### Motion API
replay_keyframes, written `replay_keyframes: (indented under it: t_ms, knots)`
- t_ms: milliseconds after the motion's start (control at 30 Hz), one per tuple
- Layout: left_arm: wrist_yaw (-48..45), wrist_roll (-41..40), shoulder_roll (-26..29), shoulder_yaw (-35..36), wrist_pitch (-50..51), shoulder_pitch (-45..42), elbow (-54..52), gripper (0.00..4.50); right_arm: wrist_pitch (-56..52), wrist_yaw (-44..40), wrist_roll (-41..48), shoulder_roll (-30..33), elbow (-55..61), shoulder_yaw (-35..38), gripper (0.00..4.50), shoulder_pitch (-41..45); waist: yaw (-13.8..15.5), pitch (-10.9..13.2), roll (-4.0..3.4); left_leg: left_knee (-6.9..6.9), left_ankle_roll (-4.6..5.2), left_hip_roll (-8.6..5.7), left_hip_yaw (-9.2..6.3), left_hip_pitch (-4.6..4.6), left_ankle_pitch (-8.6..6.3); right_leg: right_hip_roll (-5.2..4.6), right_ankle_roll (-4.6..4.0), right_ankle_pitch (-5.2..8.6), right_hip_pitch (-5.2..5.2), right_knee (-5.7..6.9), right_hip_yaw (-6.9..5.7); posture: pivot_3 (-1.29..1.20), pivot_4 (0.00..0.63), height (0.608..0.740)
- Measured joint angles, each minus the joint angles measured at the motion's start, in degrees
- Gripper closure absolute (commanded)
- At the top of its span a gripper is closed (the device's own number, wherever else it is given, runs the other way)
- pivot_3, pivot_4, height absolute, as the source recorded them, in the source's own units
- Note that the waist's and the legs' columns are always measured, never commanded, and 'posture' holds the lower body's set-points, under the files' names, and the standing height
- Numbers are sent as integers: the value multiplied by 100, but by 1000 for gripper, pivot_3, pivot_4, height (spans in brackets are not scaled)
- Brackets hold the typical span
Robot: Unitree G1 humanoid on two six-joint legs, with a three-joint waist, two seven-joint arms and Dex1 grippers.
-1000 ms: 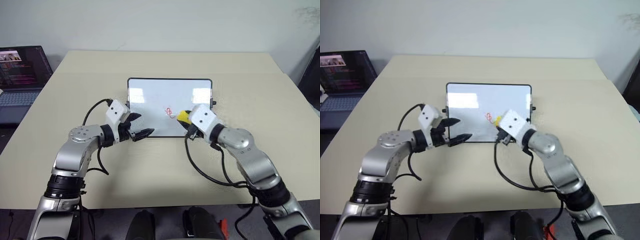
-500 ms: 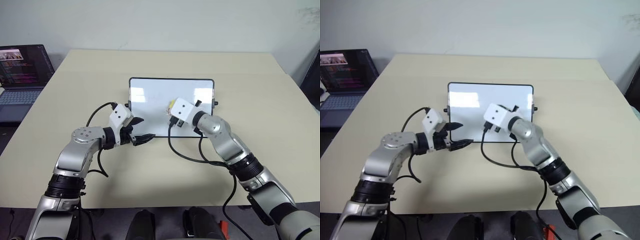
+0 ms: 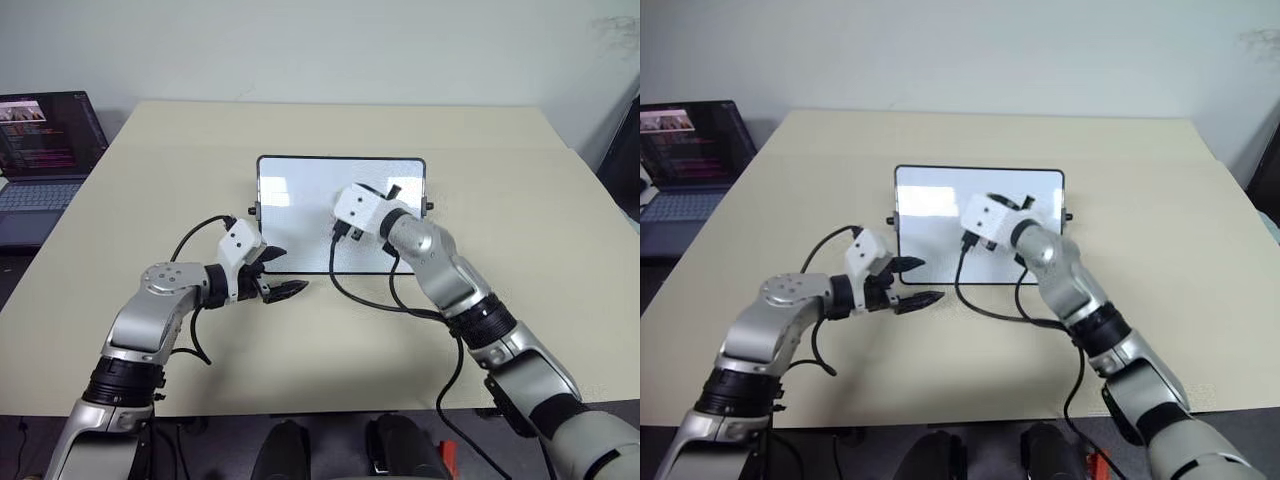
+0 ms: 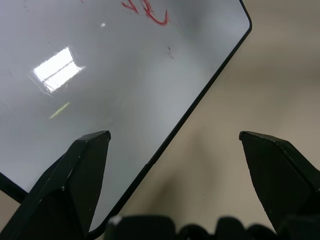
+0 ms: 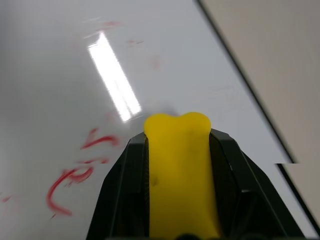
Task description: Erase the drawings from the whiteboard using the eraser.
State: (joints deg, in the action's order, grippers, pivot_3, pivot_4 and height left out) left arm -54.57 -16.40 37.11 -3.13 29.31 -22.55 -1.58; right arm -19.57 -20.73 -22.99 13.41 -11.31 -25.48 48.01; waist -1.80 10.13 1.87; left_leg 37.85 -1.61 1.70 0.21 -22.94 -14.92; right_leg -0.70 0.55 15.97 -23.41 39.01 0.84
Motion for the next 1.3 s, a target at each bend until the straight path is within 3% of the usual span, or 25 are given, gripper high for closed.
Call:
replay_keyframes:
  t_ms: [333,600,1000,1300]
  knots:
    - [0,-7,25,-3,25,87,-51,0,-122,-1158,-55,120,260,-518,3245,-444,-1,-2,1,4,3,-4,-2,15,0,-6,-1,0,16,5,-4,0,150,740]
    - [-3,-12,25,-26,26,86,-81,0,44,-276,-228,37,-366,-133,3245,85,15,-2,1,8,12,-2,-5,16,22,0,-7,-18,16,8,-4,0,150,740]
    - [1,-18,24,-46,26,85,-85,0,93,-1170,-283,58,-23,-419,3245,-280,-7,-5,3,4,13,-1,-3,18,20,-1,-8,-18,17,8,-3,0,150,740]
    - [-1,-22,23,-55,27,85,-90,0,126,-415,-296,-100,-434,-106,3245,32,-2,-4,3,8,15,-1,-4,18,24,1,-7,-20,17,10,-2,0,150,740]
